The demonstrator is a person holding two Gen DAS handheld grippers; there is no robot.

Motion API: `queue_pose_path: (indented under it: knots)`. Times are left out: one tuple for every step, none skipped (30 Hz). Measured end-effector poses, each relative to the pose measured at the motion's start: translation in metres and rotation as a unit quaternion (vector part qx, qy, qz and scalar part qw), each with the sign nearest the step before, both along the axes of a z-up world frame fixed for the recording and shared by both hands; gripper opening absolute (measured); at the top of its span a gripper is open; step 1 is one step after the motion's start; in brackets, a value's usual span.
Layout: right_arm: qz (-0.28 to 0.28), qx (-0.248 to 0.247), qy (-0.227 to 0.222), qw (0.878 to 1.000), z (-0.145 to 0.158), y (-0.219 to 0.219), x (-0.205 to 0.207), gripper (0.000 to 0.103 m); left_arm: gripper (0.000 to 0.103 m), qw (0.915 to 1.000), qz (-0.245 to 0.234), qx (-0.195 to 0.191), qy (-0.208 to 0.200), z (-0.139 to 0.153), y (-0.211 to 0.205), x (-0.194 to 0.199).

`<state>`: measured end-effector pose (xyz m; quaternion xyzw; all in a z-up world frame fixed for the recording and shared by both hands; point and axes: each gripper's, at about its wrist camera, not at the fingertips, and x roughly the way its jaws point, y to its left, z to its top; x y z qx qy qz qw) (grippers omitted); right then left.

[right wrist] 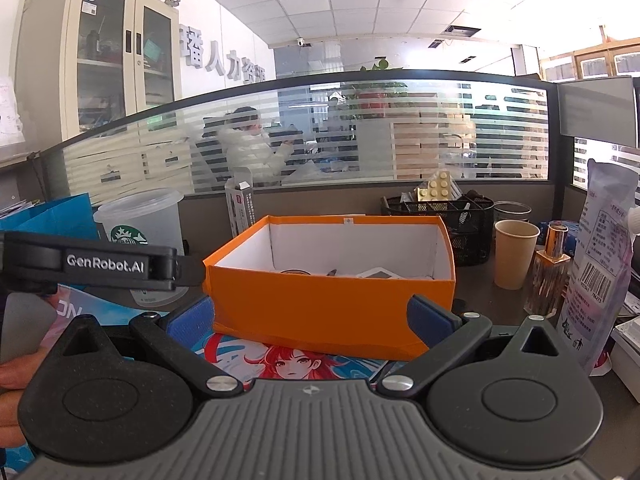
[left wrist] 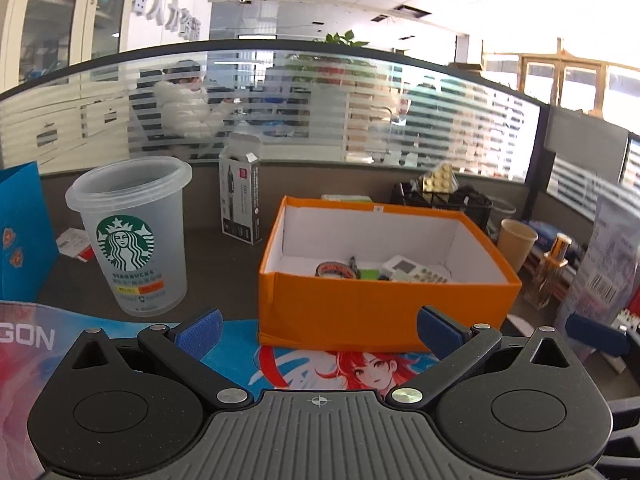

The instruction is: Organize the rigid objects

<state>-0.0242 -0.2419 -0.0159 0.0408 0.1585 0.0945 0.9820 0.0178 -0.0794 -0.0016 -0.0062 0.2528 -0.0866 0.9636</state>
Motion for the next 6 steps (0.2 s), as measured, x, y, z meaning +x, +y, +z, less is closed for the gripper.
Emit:
queue_pose_path:
  knots:
    - [0.0,0.0,0.0,1.0,-0.0005,-0.0004,0.0001,0.103,0.103,1.0,-0.001,0.005,-0.001,-0.0006,-0.0012,-0.0005]
    - [-0.001,0.0,0.001,1.0,-0.001,-0.001,0.0006,0.103,0.103,1.0,-0.001,0.01,-0.001,-0.0011,-0.0025,-0.0012]
    - [-0.001,0.001,0.002,1.0,-0.0014,-0.0014,0.0013,0.103,0.103,0.9999,-0.001,0.014,-0.004,-0.0017,-0.0036,-0.0016]
    - [-0.001,0.001,0.003,1.0,-0.0018,-0.0022,0.0021,0.103,0.103,0.9998,0.0,0.017,-0.006,-0.002,-0.0045,-0.0015]
    - [-0.001,0.002,0.004,1.0,-0.0022,-0.0029,0.0026,0.103,0.103,0.9998,0.0,0.018,-0.007,-0.0022,-0.0052,-0.0011]
    - [-0.001,0.002,0.004,1.0,-0.0025,-0.0031,0.0027,0.103,0.103,0.9998,0.0,0.02,-0.007,-0.002,-0.0057,-0.0013]
